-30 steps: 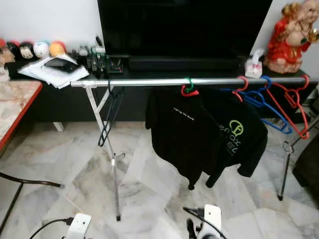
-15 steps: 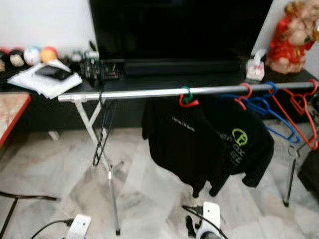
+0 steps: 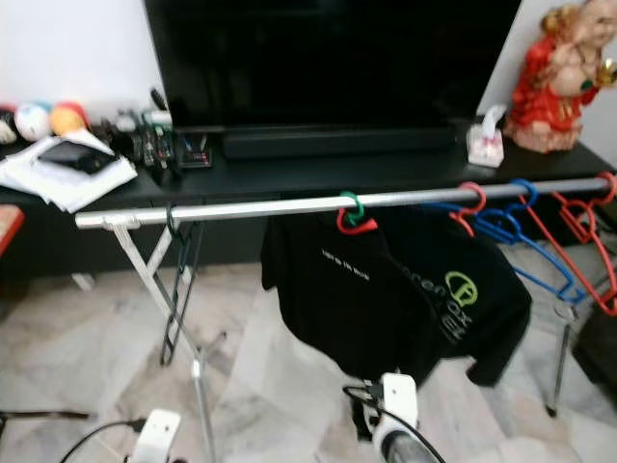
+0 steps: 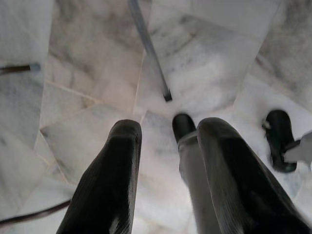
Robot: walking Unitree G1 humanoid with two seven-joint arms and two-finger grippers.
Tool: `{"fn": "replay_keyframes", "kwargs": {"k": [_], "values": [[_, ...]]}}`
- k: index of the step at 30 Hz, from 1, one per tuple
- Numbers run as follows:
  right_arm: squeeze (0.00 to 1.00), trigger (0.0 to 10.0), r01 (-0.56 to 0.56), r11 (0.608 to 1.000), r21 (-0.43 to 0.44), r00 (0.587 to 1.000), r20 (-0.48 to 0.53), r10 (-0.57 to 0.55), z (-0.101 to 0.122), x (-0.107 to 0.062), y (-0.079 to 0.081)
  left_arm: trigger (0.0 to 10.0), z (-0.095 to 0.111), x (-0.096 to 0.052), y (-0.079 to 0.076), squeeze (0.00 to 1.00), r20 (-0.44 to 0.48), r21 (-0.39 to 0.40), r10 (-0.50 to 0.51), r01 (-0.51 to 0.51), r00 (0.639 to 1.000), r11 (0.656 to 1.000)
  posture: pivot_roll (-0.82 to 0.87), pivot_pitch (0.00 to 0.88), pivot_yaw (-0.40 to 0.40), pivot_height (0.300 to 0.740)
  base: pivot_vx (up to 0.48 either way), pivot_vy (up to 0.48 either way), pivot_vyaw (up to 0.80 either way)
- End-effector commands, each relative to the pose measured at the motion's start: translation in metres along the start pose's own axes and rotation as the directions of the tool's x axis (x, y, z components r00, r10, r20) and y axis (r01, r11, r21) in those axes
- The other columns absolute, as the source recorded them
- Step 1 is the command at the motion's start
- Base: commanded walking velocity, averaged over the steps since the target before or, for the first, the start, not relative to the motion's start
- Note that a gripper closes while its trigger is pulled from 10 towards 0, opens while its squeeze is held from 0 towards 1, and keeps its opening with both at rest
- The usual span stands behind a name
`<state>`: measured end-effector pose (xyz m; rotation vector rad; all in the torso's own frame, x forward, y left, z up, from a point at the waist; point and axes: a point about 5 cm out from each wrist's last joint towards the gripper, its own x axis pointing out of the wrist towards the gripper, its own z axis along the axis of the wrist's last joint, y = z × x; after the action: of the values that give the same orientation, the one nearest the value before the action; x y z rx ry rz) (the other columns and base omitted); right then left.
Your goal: Hang hanger
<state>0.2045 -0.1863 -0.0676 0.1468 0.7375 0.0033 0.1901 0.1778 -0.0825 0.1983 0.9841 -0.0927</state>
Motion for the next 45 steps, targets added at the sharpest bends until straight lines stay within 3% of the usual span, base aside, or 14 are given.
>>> {"fn": "replay_keyframes", "kwargs": {"k": [1,13,18,23,29,32,45], "values": [[0.0,10.0,0.015,1.0,0.017,0.999,0.047,-0.016,0.005,-0.002,-0.007,10.0,-0.007,-0.001,-0.005,0.0,-0.028,-0.009,-0.006,0.005,1.0,1.0,-0.12,0.0,-0.034,0.74,0.0,0.0,0.0],[0.0,10.0,0.032,0.999,0.037,0.964,0.264,-0.04,0.034,-0.004,-0.015,10.0,0.004,0.001,0.0,0.0,-0.023,-0.007,0.022,-0.022,0.999,1.0,-0.17,0.0,0.023,0.74,0.0,0.0,0.0],[0.0,10.0,0.043,0.999,-0.022,0.901,0.433,-0.029,0.065,-0.009,-0.016,10.0,0.002,0.001,0.002,0.0,-0.039,0.011,0.027,-0.027,0.999,1.0,-0.19,0.0,0.058,0.74,0.0,0.0,0.0],[0.0,10.0,0.055,0.996,-0.068,0.853,0.522,-0.011,0.089,-0.01,-0.013,10.0,-0.004,0.0,0.003,0.0,-0.052,0.003,0.035,-0.035,0.998,0.999,-0.2,0.0,0.063,0.74,0.0,0.0,0.0],[0.0,10.0,0.053,0.994,-0.091,0.819,0.574,0.009,0.104,-0.015,-0.014,10.0,-0.014,-0.002,0.0,0.0,-0.067,-0.061,0.051,-0.055,0.996,0.997,-0.15,0.0,0.027,0.74,0.0,0.0,0.0],[0.0,10.0,0.048,0.986,-0.163,0.797,0.601,0.06,0.116,-0.018,-0.012,10.0,-0.022,-0.003,-0.003,0.0,-0.089,-0.062,0.039,-0.045,0.995,0.997,-0.16,0.0,0.023,0.74,0.0,0.0,0.0],[0.0,10.0,0.077,0.98,-0.186,0.742,0.667,0.068,0.145,-0.031,-0.025,10.0,-0.047,-0.008,-0.017,0.0,-0.153,-0.072,0.006,-0.017,0.988,0.997,-0.14,0.0,0.077,0.74,0.0,0.0,0.0]]}}
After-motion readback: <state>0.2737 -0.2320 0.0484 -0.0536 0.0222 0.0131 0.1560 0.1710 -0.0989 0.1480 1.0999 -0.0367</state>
